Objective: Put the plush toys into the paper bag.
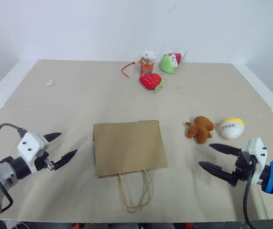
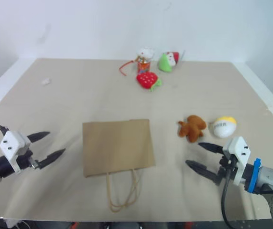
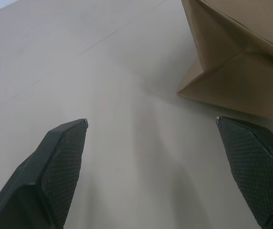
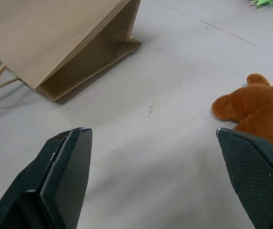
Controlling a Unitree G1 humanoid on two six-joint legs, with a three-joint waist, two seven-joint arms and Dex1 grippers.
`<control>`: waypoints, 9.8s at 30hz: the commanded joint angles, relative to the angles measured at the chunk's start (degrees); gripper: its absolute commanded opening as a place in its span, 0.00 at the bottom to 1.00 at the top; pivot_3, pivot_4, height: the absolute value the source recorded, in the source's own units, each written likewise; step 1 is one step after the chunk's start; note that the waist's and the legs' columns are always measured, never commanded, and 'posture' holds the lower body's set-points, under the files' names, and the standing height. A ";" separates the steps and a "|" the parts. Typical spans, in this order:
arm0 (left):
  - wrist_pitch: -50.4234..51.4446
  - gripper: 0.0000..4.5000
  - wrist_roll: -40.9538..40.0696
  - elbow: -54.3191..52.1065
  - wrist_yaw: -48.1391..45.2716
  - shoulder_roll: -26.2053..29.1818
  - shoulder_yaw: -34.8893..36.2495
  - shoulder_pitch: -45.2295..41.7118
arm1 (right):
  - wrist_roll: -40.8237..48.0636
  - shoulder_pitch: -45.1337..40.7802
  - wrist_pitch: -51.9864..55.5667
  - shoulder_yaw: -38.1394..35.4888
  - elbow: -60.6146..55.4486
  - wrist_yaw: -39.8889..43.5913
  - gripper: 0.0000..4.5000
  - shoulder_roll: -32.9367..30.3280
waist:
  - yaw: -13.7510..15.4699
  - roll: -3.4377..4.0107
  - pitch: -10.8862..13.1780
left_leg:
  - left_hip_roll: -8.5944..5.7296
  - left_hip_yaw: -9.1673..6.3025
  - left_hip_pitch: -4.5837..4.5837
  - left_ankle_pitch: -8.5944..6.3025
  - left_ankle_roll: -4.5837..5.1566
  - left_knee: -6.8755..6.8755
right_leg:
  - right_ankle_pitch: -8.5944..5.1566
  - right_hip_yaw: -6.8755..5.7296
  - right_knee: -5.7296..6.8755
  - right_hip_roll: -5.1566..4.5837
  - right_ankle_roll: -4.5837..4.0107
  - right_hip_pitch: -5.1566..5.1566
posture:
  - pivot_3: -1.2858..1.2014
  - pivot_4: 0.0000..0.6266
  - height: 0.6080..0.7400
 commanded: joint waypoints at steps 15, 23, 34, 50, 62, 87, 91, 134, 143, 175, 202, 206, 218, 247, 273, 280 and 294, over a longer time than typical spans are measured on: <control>-2.81 0.99 0.29 -2.93 -0.44 0.40 -1.47 -2.13 | -0.11 -3.38 -0.15 0.07 -0.05 -0.19 1.00 -0.58 | -0.01 0.00 0.00 | 0.00 0.02 0.01 0.01 0.01 0.01 | 0.00 0.00 0.00 -0.01 0.00 0.01 | 0.52 0.24 1.00; -4.87 0.99 0.21 -7.10 -3.69 2.34 -6.61 -8.59 | 8.17 -11.45 6.33 6.20 -7.12 4.67 1.00 -2.72 | 0.01 0.05 0.02 | 0.00 0.03 0.02 0.02 0.02 0.02 | 0.01 0.00 0.02 0.00 0.01 0.03 | 0.52 0.24 1.00; -17.07 0.99 5.32 -7.09 -18.77 4.59 -24.31 -14.64 | 20.66 -24.78 14.82 18.95 -20.57 11.67 1.00 -4.70 | 0.22 0.03 0.04 | -0.02 -0.11 0.02 0.02 0.03 0.00 | 0.04 0.01 0.08 0.11 0.09 0.09 | 0.52 0.24 1.00; -36.48 0.99 14.47 1.12 -24.07 0.54 -36.37 -21.66 | 18.10 -23.10 15.40 18.56 -22.08 3.66 1.00 -3.94 | 0.26 0.03 0.03 | -0.02 -0.07 0.00 -0.02 0.03 0.11 | 0.06 -0.04 0.08 0.10 0.16 0.10 | 0.52 0.24 1.00; -43.12 0.99 11.78 5.22 -27.27 -0.07 -41.07 -25.98 | 17.88 -21.36 15.11 18.72 -23.56 0.19 1.00 -3.82 | 0.25 0.03 0.03 | -0.02 -0.07 0.00 -0.01 0.04 0.16 | 0.12 -0.08 0.09 0.12 0.26 0.14 | 0.52 0.24 1.00; -23.18 0.01 -0.67 10.84 -22.75 -1.76 -34.46 -36.33 | 15.77 -20.57 13.89 17.53 -20.13 1.24 1.00 -4.72 | 0.20 0.03 0.03 | -0.02 -0.17 -0.01 0.05 0.14 0.26 | 0.17 -0.14 0.12 0.33 0.34 0.20 | 0.52 0.24 1.00; -17.62 0.01 -2.19 13.25 -19.89 -4.01 -31.75 -40.40 | 16.87 -20.45 15.13 16.93 -19.47 2.31 1.00 -5.86 | 0.10 0.03 0.03 | -0.04 -0.18 0.01 0.09 0.19 0.38 | 0.17 -0.16 0.12 0.33 0.35 0.33 | 0.52 0.24 1.00; 0.21 0.00 -2.27 5.69 3.98 -19.27 -26.19 -42.22 | -15.37 -39.38 15.41 42.27 1.31 -25.63 0.02 22.01 | -0.05 0.03 0.04 | -0.12 -0.22 0.06 0.09 0.20 0.37 | 0.34 -0.02 0.13 0.34 0.53 0.45 | 0.52 0.24 1.00; -1.63 0.00 -0.97 4.50 7.85 -21.27 -25.05 -44.29 | -20.84 -37.88 16.00 45.03 2.05 -24.17 0.02 20.25 | -0.04 0.03 0.04 | -0.12 -0.22 0.06 0.09 0.20 0.37 | 0.39 -0.04 0.13 0.35 0.61 0.44 | 0.52 0.24 1.00; -6.33 0.00 -3.14 -3.44 3.29 -19.53 -25.04 -47.50 | -25.96 -38.34 12.23 43.65 8.94 -24.11 0.02 24.75 | -0.22 0.03 0.04 | -0.07 -0.19 0.10 0.08 0.20 0.32 | 0.36 0.00 0.12 0.42 0.54 0.42 | 0.52 0.24 1.00; -12.63 0.00 2.02 4.59 -0.84 -15.83 -25.47 -39.07 | -15.71 -35.98 16.73 32.54 -6.35 -17.49 0.02 17.93 | -0.11 0.03 0.04 | -0.11 -0.11 -0.11 0.08 0.19 0.17 | 0.38 0.08 0.12 0.39 0.61 0.09 | 0.52 0.24 1.00; -13.43 0.00 1.96 5.65 -1.39 -16.06 -25.70 -39.42 | -11.40 -33.48 19.18 28.60 -11.78 -14.13 0.35 12.48 | -0.04 0.03 0.05 | -0.12 -0.11 -0.13 0.08 0.19 0.16 | 0.36 0.09 0.11 0.37 0.62 0.08 | 0.52 0.24 1.00; -11.56 0.00 -0.29 3.74 -3.05 -15.77 -25.76 -39.31 | -5.60 -28.86 19.46 7.79 -1.12 -10.11 0.99 -2.75 | 0.02 0.00 0.07 | -0.19 -0.06 -0.11 0.08 0.19 0.18 | 0.27 0.13 0.09 0.32 0.44 0.11 | 0.52 0.24 1.00; 0.70 0.00 -6.19 0.39 2.11 -15.84 -23.27 -40.86 | -22.69 -31.03 -0.11 18.89 24.73 -17.55 0.34 2.96 | -0.22 0.03 0.06 | -0.12 0.06 0.02 0.11 0.24 0.23 | 0.42 0.61 0.12 0.60 0.67 0.17 | 0.52 0.24 1.00; 0.37 0.00 -3.81 0.77 3.43 -16.78 -24.16 -40.50 | 0.86 -47.18 21.13 31.05 -13.52 -5.49 0.02 6.74 | -0.18 0.09 0.12 | -0.08 0.03 -0.06 0.11 0.24 0.17 | 0.44 0.64 0.12 0.66 0.69 0.06 | 0.52 0.24 1.00; 0.69 0.00 -3.72 0.17 4.01 -17.24 -24.24 -40.39 | -11.26 -53.46 9.81 38.91 -0.93 -8.26 0.02 13.71 | -0.25 0.09 0.12 | -0.06 0.06 -0.07 0.12 0.25 0.19 | 0.49 0.65 0.14 0.68 0.67 0.02 | 0.52 0.24 1.00; 1.07 0.00 -3.73 -0.31 5.20 -17.61 -24.63 -40.31 | -20.24 -56.29 -1.61 41.99 8.44 -6.83 0.58 17.62 | -0.22 0.06 0.11 | -0.05 0.07 -0.12 0.12 0.24 0.17 | 0.50 0.64 0.16 0.68 0.65 -0.04 | 0.52 0.24 1.00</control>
